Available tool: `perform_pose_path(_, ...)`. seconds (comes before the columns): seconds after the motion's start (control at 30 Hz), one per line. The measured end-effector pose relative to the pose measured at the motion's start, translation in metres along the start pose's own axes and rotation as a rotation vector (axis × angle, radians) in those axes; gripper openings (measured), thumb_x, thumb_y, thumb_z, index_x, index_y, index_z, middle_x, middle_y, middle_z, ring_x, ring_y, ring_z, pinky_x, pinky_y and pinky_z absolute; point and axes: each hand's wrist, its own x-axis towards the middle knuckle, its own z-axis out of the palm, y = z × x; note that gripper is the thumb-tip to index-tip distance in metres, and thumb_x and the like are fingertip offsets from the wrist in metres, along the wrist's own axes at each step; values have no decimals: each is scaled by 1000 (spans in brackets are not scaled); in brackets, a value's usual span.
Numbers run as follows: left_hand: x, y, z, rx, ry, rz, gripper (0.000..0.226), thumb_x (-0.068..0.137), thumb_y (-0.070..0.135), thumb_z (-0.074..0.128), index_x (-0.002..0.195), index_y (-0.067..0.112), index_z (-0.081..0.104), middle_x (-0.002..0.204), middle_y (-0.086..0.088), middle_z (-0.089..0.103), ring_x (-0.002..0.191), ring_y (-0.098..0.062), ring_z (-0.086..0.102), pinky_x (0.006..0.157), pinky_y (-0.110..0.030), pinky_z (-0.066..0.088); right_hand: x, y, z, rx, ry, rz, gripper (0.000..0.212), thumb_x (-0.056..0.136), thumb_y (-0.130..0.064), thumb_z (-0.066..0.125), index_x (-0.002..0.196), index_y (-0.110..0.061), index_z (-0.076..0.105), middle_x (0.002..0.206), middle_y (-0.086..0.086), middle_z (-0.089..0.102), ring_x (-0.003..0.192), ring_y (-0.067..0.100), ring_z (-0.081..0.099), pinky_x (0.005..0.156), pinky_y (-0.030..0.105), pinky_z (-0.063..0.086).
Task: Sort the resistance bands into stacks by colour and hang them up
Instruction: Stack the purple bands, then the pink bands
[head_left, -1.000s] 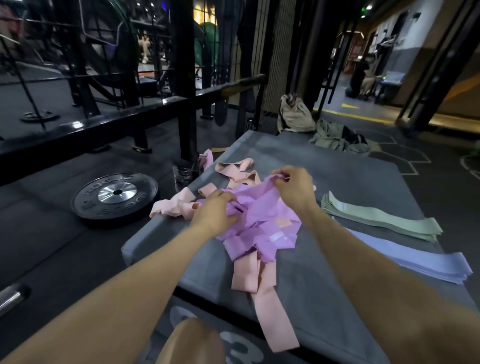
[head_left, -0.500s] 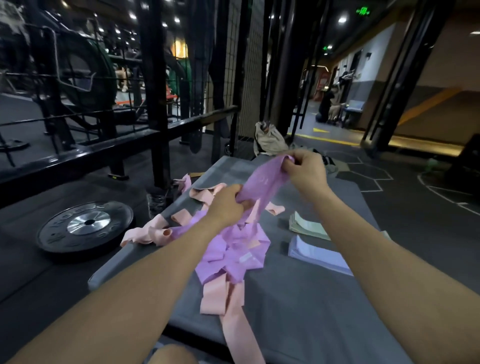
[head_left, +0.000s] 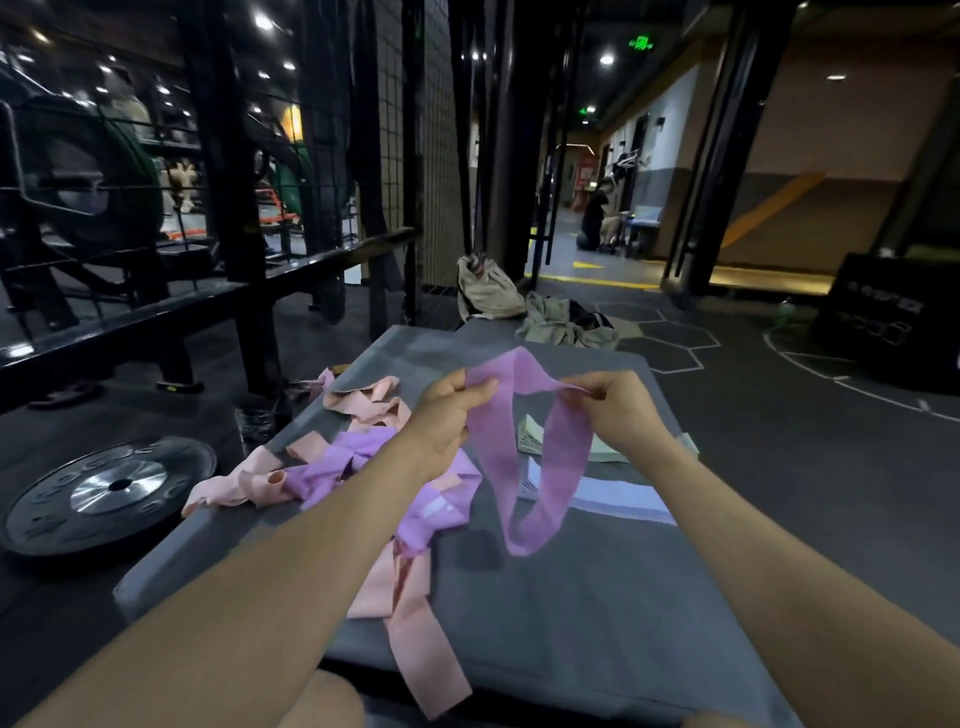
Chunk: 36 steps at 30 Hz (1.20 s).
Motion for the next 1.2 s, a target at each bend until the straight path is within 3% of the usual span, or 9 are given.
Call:
perform_pose_path(0.2, -11, -37, 11, 26, -4, -64, 19, 93, 5, 49, 85, 19, 60, 67, 10, 66, 63, -4, 57, 58, -17, 43, -31, 43, -14, -91, 31, 82, 20, 87, -4, 60, 103, -11, 70, 83, 4, 65, 79, 14, 58, 61, 15, 43)
perform_pose_path(0.3, -9, -61, 15, 41, 31, -80, 24, 93, 5, 48, 83, 20, 63, 73, 9, 65, 70, -7, 54, 62, -21, 40, -42, 64, -9, -119, 43, 97, 11, 83, -3, 64, 86, -13, 64, 73, 5, 63, 64, 13, 56, 50, 9, 39)
perform_pose_path(0.47, 1, -106, 12, 258, 75, -9, 11, 82, 5, 59, 77, 14, 59, 77, -2, 58, 78, -16, 46, 72, -28, 36, -54, 100, 11, -219, 26, 100, 17, 78, 3, 61, 90, -8, 69, 85, 1, 68, 82, 14, 61, 72, 19, 41)
perform_pose_path(0.63, 5, -134, 7, 375, 111, -17, 27, 85, -11, 50, 99, 7, 64, 93, -4, 58, 82, -15, 48, 65, -11, 39, -62, 137, 23, -118, 27, 152, 22, 82, 6, 57, 93, -5, 73, 87, 0, 68, 80, 5, 59, 75, 17, 43)
perform_pose_path(0.7, 6, -145, -1, 428, 65, -30, 26, 85, -11, 51, 97, 7, 64, 86, -3, 61, 82, -15, 51, 68, -11, 40, -60, 142, 20, -75, 63, 168, 29, 80, 12, 53, 95, -4, 73, 90, 3, 69, 81, 7, 59, 70, 4, 42)
perform_pose_path(0.9, 16, -142, -10, 327, 51, -75, 15, 88, 9, 59, 79, 19, 66, 87, -8, 62, 84, -18, 50, 75, -30, 38, -47, 146, 19, -86, 125, 149, 36, 79, 11, 50, 96, -9, 74, 83, 3, 68, 49, -5, 49, 50, 4, 36)
perform_pose_path(1.0, 16, -135, -9, 263, 32, -105, 16, 92, 15, 57, 77, 17, 62, 79, -4, 57, 72, -15, 47, 62, -23, 35, -45, 146, 20, -142, 115, 142, 33, 81, 8, 52, 97, -10, 74, 91, 5, 70, 66, 5, 55, 58, 0, 38)
perform_pose_path(1.1, 14, -131, -8, 228, 9, -100, 18, 94, 15, 53, 80, 19, 63, 81, 1, 60, 75, -10, 51, 68, -22, 39, -46, 145, 21, -208, 45, 165, 30, 82, 6, 54, 98, -9, 74, 99, 5, 71, 73, 10, 56, 63, -3, 36)
perform_pose_path(1.2, 13, -130, -6, 229, -21, -57, 17, 94, 13, 52, 84, 18, 64, 89, -2, 61, 84, -14, 51, 77, -25, 41, -48, 139, 26, -275, -96, 103, 36, 80, -1, 64, 114, -14, 67, 119, 5, 63, 103, 16, 57, 81, 4, 35)
